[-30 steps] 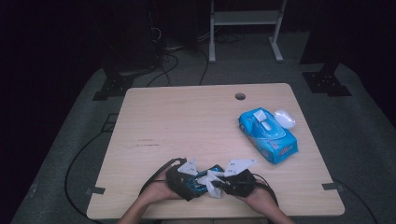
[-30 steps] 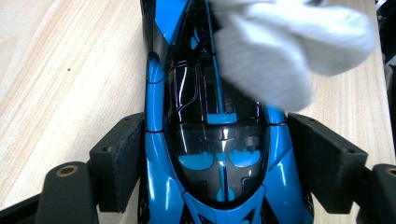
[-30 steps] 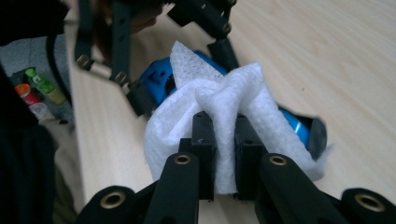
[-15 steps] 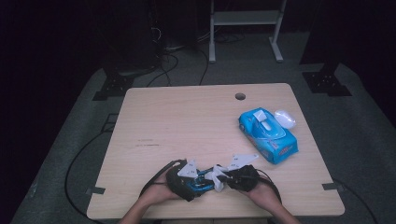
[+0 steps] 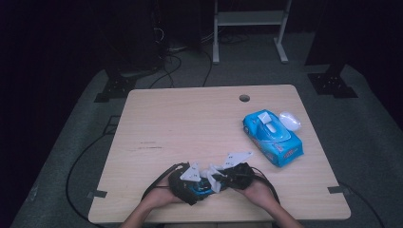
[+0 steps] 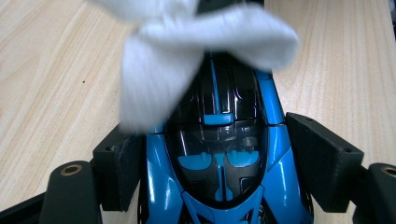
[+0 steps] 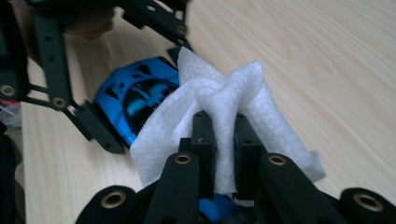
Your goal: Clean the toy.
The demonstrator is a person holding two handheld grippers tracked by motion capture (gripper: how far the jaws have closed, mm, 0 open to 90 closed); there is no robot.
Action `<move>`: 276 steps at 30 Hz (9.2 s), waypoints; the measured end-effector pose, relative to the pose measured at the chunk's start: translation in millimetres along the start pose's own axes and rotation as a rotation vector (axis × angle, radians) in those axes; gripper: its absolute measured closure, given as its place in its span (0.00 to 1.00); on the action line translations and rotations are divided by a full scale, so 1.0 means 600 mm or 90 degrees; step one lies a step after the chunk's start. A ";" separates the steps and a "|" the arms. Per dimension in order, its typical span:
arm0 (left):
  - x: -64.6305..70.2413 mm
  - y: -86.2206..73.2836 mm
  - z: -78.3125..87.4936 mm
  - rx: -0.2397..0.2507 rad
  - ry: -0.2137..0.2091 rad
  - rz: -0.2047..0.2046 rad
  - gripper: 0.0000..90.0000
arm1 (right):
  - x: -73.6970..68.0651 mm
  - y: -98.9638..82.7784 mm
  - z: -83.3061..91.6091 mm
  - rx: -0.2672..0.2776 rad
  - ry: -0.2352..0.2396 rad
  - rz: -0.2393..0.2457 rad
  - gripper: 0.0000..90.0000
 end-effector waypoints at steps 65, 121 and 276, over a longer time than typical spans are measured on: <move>-0.006 0.012 -0.019 -0.009 -0.003 0.037 0.19 | 0.024 -0.051 0.074 0.023 0.003 -0.052 0.91; -0.013 0.011 -0.012 -0.101 -0.033 -0.023 0.28 | 0.043 -0.075 0.094 0.029 -0.010 -0.080 0.90; -0.161 0.041 -0.056 -0.152 0.003 0.045 0.29 | 0.139 -0.130 0.135 0.032 -0.093 -0.142 0.89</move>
Point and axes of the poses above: each handheld gripper's, and its own axes: z roughly backward along the jaws, y roughly out of its top, x roughly to its right, the point moved 10 cm from there along -z, roughly forward along the jaws, and after that the axes turned 5 degrees about -z, right-handed, at the moved point
